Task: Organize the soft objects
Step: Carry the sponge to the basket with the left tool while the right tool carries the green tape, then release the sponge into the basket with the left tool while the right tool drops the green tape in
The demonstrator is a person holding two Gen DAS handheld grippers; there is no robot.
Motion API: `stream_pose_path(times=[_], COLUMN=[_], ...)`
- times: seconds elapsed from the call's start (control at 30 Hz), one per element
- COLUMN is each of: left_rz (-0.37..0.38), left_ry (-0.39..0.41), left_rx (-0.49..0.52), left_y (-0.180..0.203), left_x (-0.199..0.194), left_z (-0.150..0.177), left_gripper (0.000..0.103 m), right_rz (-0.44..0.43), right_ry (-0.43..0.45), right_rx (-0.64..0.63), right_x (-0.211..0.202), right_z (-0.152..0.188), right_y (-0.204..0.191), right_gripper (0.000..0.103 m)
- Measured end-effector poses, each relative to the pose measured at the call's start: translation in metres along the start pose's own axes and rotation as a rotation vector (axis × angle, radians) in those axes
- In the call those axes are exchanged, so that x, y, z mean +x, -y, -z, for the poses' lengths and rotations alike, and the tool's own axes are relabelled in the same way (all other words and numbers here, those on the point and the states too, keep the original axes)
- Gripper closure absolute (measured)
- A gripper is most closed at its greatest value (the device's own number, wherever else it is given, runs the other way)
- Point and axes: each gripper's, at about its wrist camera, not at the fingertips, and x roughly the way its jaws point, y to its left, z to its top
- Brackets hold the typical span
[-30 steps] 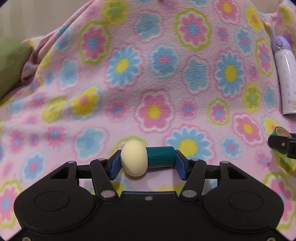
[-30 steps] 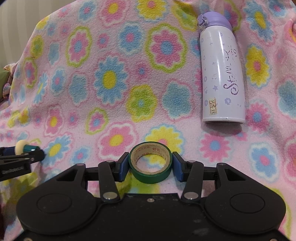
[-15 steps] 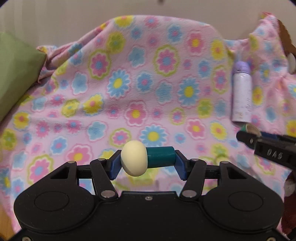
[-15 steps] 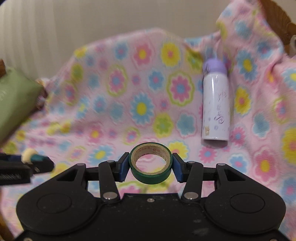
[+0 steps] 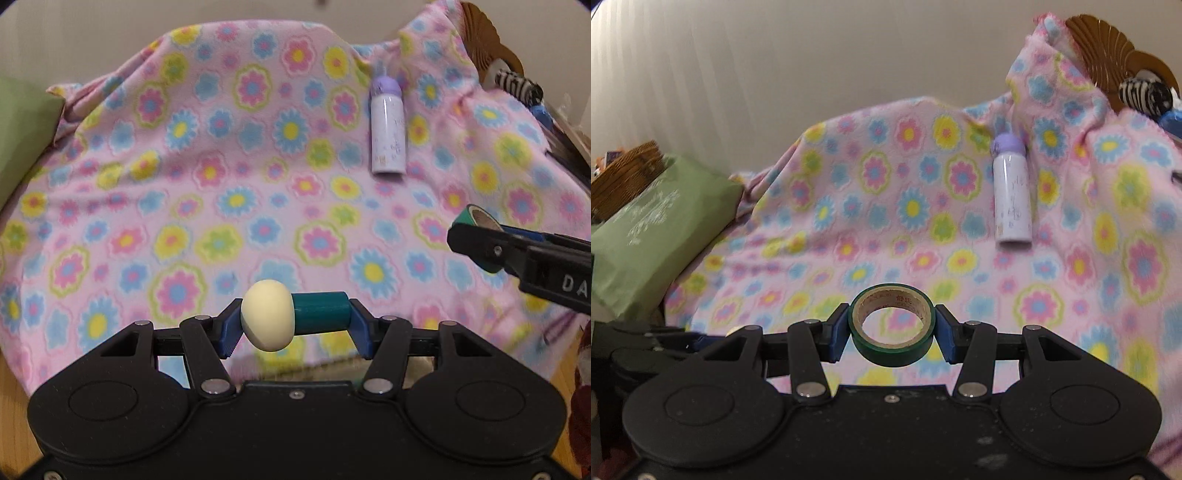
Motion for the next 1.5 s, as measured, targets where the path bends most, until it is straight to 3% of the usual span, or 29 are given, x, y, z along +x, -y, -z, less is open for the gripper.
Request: stream_pose_path(times=[0.3,0.6,0.9,1.5], left_rz=[0.027,0.079,0.113,0.102], left_ry=[-0.103,-0.165,-0.196,-0.211], left_rx=[-0.019,-0.056,-0.098,-0.091], left_y=[-0.002,-0.005,-0.008,-0.005], left_x=[-0.011,-0.007,0.0,0.002], left_z=[0.031,0.035,0.032,0.034], left_gripper=[0.047,0.047,0.047,0.047], right_rz=[-0.001,-0.021,-0.048,-0.071], right_ry=[-0.143,-0.266,-0.315,-0.353], right_rx=[-0.004,-0.014,-0.049,-0.076], right_x=[-0.025,-0.029,-0.025,-0.022], right_z=[0.041,0.059,0.064,0.068], right_y=[0.0,-0.003,-0.007,-0.011], right_gripper=[0.055,0.055,0.055,0.055])
